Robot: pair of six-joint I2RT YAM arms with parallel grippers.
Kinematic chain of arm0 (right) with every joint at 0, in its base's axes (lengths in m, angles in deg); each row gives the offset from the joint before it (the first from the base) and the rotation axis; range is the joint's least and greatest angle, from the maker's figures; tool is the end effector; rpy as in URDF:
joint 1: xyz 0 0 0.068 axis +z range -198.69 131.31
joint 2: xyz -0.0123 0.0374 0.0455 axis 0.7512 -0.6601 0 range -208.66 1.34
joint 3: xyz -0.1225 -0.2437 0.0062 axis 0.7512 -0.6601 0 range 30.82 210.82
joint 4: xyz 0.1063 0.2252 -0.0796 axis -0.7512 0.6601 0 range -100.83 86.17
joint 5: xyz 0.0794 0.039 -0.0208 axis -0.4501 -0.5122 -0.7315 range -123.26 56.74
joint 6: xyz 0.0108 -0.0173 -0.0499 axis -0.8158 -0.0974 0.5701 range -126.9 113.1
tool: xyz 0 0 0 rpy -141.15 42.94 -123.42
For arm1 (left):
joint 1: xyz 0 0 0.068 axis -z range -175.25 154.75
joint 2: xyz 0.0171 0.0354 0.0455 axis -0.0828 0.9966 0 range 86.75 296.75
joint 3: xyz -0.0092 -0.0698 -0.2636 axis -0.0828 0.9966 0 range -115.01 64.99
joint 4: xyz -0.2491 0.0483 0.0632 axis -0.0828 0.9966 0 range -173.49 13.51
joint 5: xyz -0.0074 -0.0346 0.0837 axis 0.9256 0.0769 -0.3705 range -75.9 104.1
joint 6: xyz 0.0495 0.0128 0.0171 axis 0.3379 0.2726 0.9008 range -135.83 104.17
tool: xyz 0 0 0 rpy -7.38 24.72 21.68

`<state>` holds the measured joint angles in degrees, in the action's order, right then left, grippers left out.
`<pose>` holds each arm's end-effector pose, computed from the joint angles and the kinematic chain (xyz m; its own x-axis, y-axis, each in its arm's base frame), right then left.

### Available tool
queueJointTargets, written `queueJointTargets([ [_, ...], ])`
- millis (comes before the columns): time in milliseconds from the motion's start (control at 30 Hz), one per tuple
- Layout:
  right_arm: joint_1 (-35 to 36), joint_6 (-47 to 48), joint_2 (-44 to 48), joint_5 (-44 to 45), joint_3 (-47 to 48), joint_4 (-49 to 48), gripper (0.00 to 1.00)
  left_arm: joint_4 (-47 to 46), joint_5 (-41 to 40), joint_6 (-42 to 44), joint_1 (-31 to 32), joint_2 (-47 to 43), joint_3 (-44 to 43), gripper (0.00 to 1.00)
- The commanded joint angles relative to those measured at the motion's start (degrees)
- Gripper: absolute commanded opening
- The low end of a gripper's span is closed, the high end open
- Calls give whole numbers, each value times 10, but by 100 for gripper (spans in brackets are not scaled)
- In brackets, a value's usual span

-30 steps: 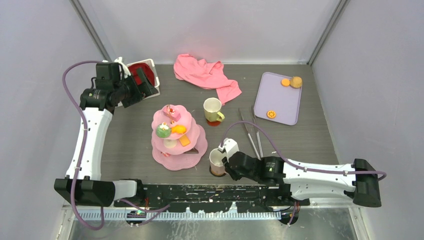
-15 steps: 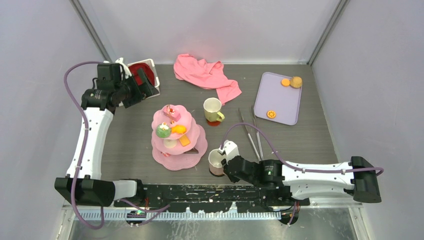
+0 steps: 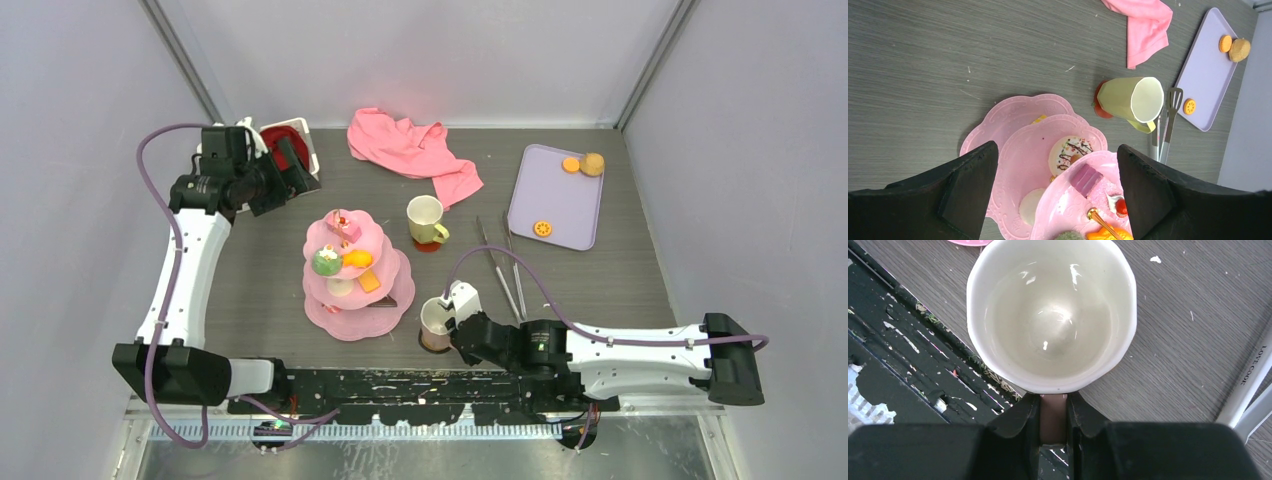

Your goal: Serve the afternoon tea

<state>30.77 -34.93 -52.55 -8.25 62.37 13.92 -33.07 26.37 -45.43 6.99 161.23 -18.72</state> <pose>0.0489 0.1802 0.2114 -0.5122 -0.4247 -0.7465 -0.6770 0.7345 0.0466 0.2629 -0.0179 0.3948 -0.6699 -0.4569 -0.5852 -0.1529 0.8562 -0.4934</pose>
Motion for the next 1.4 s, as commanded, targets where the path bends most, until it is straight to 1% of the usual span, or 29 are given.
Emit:
queueJointTargets([
  [0,4,-7,13,27,12,-16,1,-29,14,0,-2,-4,1,88],
  [100,4,-4,7,16,11,-15,1,-29,14,1,-2,-5,0,88],
  [167,4,-5,5,13,13,-13,6,-29,12,1,-2,-6,1,88],
  [267,4,-10,3,15,19,-8,18,-29,13,2,-2,-6,1,88],
  [333,4,-13,2,15,22,-7,24,-29,14,2,-2,-6,2,88],
  [667,4,-18,-5,4,37,-9,40,-29,14,2,-2,-11,1,88],
  [800,4,-13,6,-12,45,-8,46,-29,13,4,-2,-12,0,88],
  [900,4,9,25,-23,65,12,52,-29,13,4,-2,-11,-2,88],
  [967,4,34,40,-27,88,33,58,-28,13,6,-2,-10,-5,88],
  [1033,4,61,52,-18,114,46,67,-27,12,6,-2,-8,-7,88],
  [1100,3,85,55,20,146,58,76,-28,14,2,-2,-7,-9,88],
  [1167,-3,111,47,79,178,63,83,-29,16,-1,-2,-6,-8,88],
  [1200,-10,122,41,112,192,63,89,-29,18,-1,-2,-6,-8,88],
  [1267,-45,148,21,158,221,55,96,-28,16,2,-2,-6,-11,88],
  [1300,-78,160,7,158,233,47,97,-25,11,5,-2,-7,-15,88],
  [1367,-167,170,-10,119,258,24,98,-13,-1,12,-2,-7,-24,88],
])
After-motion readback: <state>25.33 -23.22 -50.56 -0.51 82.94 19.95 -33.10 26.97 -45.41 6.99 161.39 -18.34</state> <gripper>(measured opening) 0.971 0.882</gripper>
